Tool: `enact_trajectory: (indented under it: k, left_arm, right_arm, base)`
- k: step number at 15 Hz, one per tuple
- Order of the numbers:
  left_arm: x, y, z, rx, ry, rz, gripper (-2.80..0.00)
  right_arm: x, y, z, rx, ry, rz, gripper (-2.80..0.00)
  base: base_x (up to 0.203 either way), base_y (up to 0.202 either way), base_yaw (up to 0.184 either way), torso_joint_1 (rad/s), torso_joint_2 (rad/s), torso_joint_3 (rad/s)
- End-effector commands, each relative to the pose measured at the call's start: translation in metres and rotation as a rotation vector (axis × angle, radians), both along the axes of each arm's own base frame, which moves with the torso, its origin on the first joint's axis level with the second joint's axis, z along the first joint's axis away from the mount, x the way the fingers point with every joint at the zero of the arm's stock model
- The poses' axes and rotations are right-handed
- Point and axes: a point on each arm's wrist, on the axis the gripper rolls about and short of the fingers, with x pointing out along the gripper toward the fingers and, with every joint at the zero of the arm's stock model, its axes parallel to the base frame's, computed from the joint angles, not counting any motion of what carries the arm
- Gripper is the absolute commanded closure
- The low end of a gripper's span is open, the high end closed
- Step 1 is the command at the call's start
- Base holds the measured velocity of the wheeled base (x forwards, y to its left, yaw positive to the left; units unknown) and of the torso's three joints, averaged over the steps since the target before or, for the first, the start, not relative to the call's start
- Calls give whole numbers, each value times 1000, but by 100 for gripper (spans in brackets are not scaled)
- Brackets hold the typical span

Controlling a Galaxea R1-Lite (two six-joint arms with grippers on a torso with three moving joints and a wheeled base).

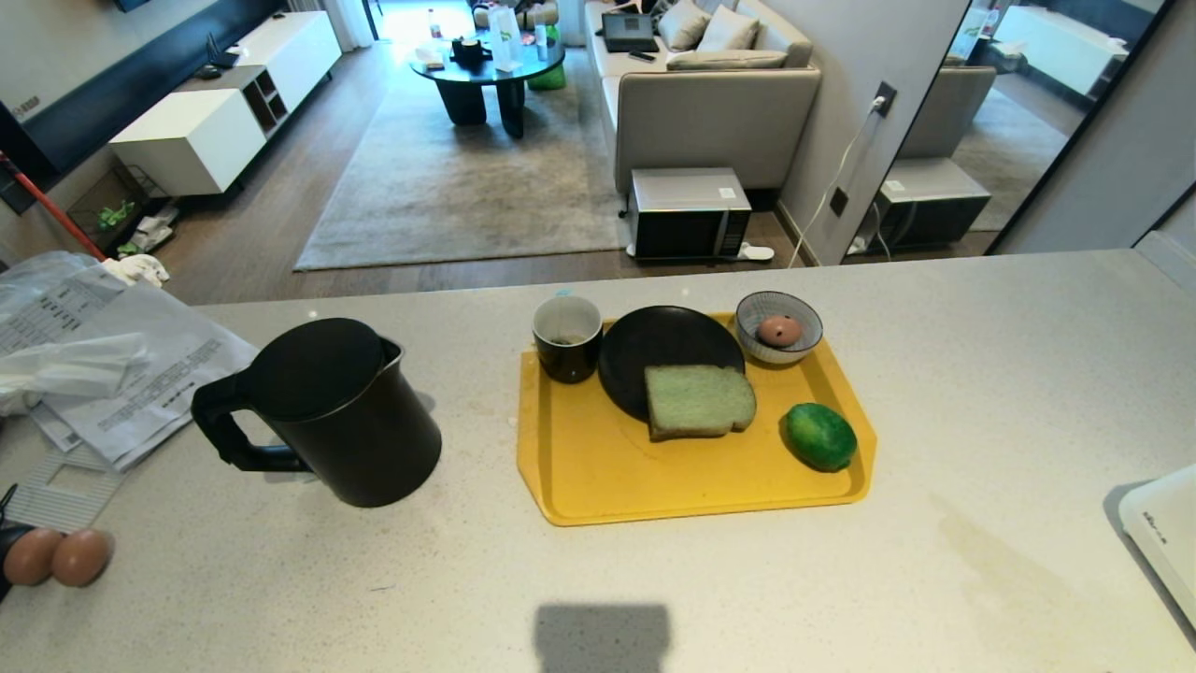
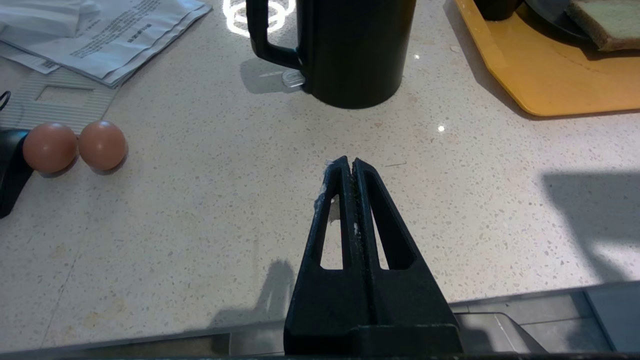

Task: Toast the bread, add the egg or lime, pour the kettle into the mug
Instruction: Pick up the kettle

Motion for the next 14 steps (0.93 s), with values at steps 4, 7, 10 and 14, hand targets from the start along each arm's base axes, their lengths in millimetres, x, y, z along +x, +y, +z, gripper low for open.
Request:
enact_trajectory:
  k: [4, 7, 10, 14]
  left_arm:
    - [0, 0, 0, 0, 2, 1, 0]
    - [0, 0, 0, 0, 2, 1, 0]
    - [0, 0, 0, 5, 0, 1, 0]
    - [-8, 0, 28, 6, -62, 25, 0]
  right_arm:
    - [0, 0, 0, 52, 2, 6, 0]
    - [0, 0, 0, 57, 1, 3, 0]
    - [0, 0, 0, 57, 1, 2, 0]
    - [0, 0, 0, 57, 2, 2, 0]
  base:
    - [0, 0, 0, 0, 0, 0]
    - [0, 0, 0, 0, 0, 0]
    - [0, 0, 0, 0, 0, 0]
    - [0, 0, 0, 0, 0, 0]
